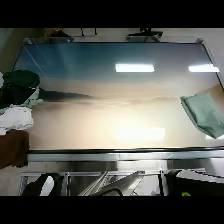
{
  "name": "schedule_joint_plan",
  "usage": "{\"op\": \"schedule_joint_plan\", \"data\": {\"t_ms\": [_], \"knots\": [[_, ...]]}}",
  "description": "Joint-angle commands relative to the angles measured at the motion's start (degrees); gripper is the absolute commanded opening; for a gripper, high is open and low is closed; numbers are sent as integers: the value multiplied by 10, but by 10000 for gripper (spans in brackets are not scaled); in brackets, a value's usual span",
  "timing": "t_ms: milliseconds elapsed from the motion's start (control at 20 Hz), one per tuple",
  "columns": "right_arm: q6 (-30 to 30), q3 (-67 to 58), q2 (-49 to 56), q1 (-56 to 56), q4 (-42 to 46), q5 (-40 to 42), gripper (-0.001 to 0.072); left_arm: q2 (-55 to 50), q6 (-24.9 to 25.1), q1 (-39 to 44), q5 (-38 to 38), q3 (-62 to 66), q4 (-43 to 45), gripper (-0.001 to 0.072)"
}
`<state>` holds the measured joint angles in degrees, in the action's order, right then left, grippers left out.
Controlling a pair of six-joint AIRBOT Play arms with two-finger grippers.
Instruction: Fold the shirts.
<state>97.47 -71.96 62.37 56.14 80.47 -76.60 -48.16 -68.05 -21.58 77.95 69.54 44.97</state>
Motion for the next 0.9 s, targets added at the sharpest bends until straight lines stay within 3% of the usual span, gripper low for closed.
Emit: {"op": "schedule_joint_plan", "data": {"t_ms": [0, 50, 100, 300, 350, 400, 450, 500, 650, 850], "knots": [[24, 139, -47, 20, 23, 46, 141, 0, 6, 0, -1, 0, 0, 13], [24, 153, -45, 20, 23, 41, 372, 0, 6, 0, -1, 0, 0, 13], [24, 154, -43, 20, 23, 31, 508, 0, 6, 0, -2, 0, 0, 13], [16, 47, -46, 24, 28, -4, 529, 0, 6, 0, -3, 0, 0, 12], [25, 4, -46, 24, 9, -2, 519, 0, 5, 0, -8, 0, -2, 13], [22, -38, -46, 21, -40, 15, 421, 0, 5, 3, -20, 0, -2, 13], [-4, -69, -46, 11, -115, 38, 142, 0, 5, 3, -31, 0, -3, 13], [-37, -85, -47, -5, -189, 60, 26, 0, 5, 3, -39, 0, -6, 13], [-96, -89, -52, -101, -324, 92, 23, 1, -5, 4, -30, 0, -13, 12], [-144, -20, -55, -329, -325, 87, 22, 36, -30, 21, 16, -49, -16, 12]]}}
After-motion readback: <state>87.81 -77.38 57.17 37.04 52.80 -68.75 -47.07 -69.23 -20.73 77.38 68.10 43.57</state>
